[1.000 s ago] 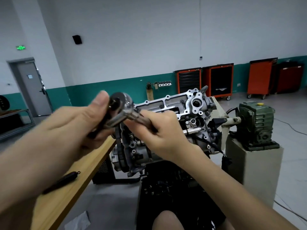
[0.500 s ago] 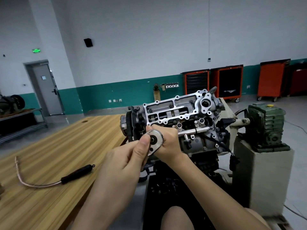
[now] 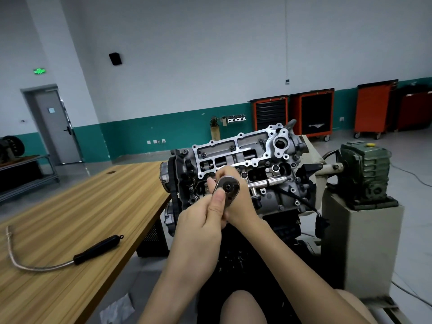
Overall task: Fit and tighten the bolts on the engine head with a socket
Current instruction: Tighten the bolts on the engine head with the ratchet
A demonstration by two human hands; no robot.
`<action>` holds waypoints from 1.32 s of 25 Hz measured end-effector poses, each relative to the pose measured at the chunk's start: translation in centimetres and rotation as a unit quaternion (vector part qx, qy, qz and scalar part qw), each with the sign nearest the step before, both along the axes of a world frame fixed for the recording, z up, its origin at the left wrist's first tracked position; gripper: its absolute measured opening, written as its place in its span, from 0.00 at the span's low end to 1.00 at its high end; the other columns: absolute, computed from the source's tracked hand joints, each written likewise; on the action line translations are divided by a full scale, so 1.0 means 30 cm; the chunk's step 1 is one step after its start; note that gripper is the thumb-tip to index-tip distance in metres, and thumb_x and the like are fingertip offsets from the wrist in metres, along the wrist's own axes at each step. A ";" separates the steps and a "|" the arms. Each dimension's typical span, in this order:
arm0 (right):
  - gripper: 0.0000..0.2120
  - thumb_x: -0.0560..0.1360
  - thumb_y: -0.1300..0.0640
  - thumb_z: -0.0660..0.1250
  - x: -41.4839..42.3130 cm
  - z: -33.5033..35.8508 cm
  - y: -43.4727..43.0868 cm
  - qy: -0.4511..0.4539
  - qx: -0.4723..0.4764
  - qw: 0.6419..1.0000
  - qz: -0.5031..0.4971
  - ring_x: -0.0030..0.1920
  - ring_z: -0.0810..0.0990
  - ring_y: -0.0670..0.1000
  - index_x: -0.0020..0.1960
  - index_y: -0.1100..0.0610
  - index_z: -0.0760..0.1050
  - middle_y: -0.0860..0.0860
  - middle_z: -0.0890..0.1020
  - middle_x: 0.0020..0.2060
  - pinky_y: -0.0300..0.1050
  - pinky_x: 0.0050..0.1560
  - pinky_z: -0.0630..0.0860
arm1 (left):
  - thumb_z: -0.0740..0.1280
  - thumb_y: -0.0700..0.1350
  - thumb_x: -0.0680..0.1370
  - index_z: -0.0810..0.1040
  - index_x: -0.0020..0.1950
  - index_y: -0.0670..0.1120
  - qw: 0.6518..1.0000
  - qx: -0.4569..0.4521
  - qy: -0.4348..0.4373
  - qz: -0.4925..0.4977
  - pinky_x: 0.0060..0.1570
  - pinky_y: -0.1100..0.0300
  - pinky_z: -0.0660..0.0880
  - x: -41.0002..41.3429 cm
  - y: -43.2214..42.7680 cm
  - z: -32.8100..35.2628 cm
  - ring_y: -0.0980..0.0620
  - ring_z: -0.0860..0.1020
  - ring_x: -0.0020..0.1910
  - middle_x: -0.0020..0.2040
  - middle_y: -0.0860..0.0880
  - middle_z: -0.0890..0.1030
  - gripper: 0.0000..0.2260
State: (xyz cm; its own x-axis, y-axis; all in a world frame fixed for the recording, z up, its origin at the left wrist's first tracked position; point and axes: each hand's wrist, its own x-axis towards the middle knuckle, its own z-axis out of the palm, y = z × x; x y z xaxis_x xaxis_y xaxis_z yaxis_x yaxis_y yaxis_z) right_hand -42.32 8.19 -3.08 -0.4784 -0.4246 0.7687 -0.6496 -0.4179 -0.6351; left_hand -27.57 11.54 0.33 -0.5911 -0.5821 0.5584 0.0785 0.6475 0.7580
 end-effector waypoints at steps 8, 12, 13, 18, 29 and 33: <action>0.22 0.79 0.43 0.59 0.115 -0.227 0.364 -0.379 0.254 0.795 0.401 0.44 0.82 0.59 0.50 0.60 0.80 0.60 0.82 0.44 0.52 0.49 0.80 | 0.53 0.43 0.82 0.70 0.44 0.39 0.961 0.220 0.054 -0.160 0.23 0.66 0.61 -0.147 -0.015 -0.058 0.57 0.63 0.25 0.29 0.51 0.66 0.12; 0.13 0.75 0.57 0.69 0.116 -0.218 0.397 -0.363 0.250 0.847 0.298 0.21 0.67 0.51 0.37 0.57 0.67 0.55 0.68 0.23 0.40 0.24 0.67 | 0.61 0.39 0.80 0.76 0.54 0.46 0.986 0.004 -0.100 -0.135 0.44 0.69 0.74 -0.121 -0.137 -0.096 0.60 0.77 0.44 0.46 0.56 0.78 0.06; 0.16 0.76 0.59 0.69 0.096 -0.221 0.402 -0.341 0.270 0.867 0.244 0.19 0.64 0.49 0.34 0.57 0.65 0.54 0.66 0.21 0.38 0.22 0.63 | 0.64 0.40 0.78 0.75 0.57 0.51 0.986 -0.082 -0.122 -0.074 0.50 0.72 0.72 -0.123 -0.173 -0.097 0.65 0.75 0.51 0.52 0.59 0.76 0.09; 0.15 0.73 0.58 0.69 -0.075 -0.090 0.445 -0.052 0.426 0.903 0.013 0.16 0.67 0.48 0.32 0.57 0.68 0.49 0.70 0.18 0.38 0.18 0.63 | 0.68 0.45 0.76 0.74 0.36 0.42 0.988 -0.109 -0.097 -0.052 0.39 0.65 0.67 -0.276 -0.225 -0.060 0.61 0.72 0.34 0.35 0.52 0.76 0.12; 0.17 0.73 0.56 0.71 0.000 -0.211 0.402 -0.108 0.333 0.936 -0.026 0.22 0.68 0.47 0.29 0.55 0.68 0.50 0.70 0.22 0.40 0.26 0.65 | 0.61 0.43 0.81 0.56 0.25 0.49 0.993 -0.010 0.115 0.039 0.29 0.58 0.56 -0.445 -0.234 -0.143 0.56 0.57 0.24 0.23 0.53 0.60 0.25; 0.15 0.73 0.64 0.65 0.152 -0.295 0.265 -0.312 0.274 0.898 0.144 0.18 0.67 0.49 0.31 0.56 0.65 0.50 0.69 0.19 0.37 0.21 0.64 | 0.61 0.43 0.81 0.54 0.26 0.50 0.992 -0.030 0.118 0.027 0.27 0.60 0.55 -0.448 -0.248 -0.147 0.57 0.57 0.23 0.22 0.56 0.58 0.25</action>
State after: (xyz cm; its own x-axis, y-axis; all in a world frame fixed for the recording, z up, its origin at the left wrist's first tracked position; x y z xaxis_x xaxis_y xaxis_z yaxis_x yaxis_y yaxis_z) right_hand -37.75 16.14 -11.93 -0.5532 -0.8326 0.0279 -0.0113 -0.0260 -0.9996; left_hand -41.00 4.09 -4.07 -0.4083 -0.5711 0.7122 0.2139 0.6986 0.6828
